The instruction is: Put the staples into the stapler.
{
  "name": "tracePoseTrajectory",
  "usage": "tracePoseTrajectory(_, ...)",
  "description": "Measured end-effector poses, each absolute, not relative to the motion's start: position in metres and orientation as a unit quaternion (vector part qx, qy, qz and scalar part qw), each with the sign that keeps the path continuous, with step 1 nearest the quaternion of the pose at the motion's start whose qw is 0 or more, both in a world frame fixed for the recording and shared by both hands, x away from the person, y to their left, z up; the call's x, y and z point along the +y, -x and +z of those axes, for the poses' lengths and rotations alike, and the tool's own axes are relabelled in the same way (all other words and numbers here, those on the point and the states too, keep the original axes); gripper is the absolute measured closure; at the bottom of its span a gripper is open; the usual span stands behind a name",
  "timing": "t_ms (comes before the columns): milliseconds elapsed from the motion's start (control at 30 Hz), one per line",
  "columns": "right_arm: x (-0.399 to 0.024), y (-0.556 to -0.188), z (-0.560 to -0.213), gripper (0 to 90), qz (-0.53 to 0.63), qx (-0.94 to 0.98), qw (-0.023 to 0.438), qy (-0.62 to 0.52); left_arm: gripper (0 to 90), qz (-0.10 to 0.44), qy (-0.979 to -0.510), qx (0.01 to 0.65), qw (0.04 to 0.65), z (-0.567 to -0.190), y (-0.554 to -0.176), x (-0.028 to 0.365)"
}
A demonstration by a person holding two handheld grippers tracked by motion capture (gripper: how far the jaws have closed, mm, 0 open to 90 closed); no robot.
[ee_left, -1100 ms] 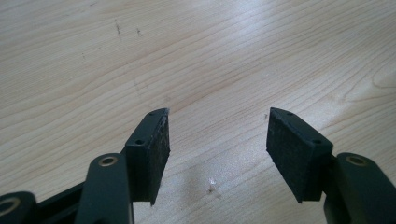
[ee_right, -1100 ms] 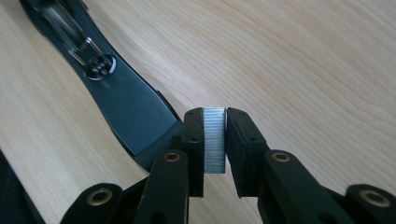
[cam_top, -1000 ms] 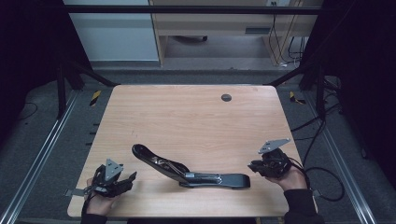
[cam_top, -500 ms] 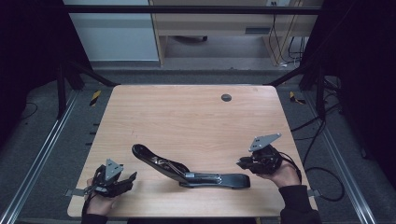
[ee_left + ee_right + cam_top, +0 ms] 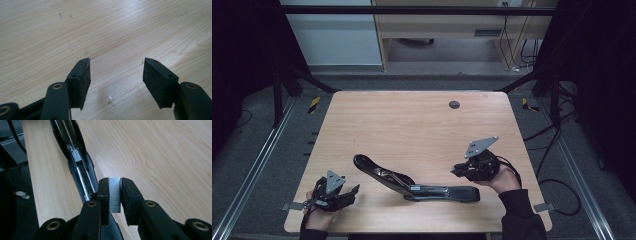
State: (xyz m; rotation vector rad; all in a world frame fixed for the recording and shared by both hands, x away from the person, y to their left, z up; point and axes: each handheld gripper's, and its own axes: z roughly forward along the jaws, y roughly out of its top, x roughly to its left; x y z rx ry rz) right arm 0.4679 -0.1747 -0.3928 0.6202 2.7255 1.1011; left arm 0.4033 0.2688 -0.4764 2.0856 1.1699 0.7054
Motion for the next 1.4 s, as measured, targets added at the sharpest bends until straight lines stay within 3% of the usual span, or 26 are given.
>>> tracePoseTrajectory(1400,-0.124,-0.473,-0.402,77.6,0.34,0.933,0.023,-0.116,38.5,0.265,-0.795,0.442,0.318,-0.477,-0.404,0.267)
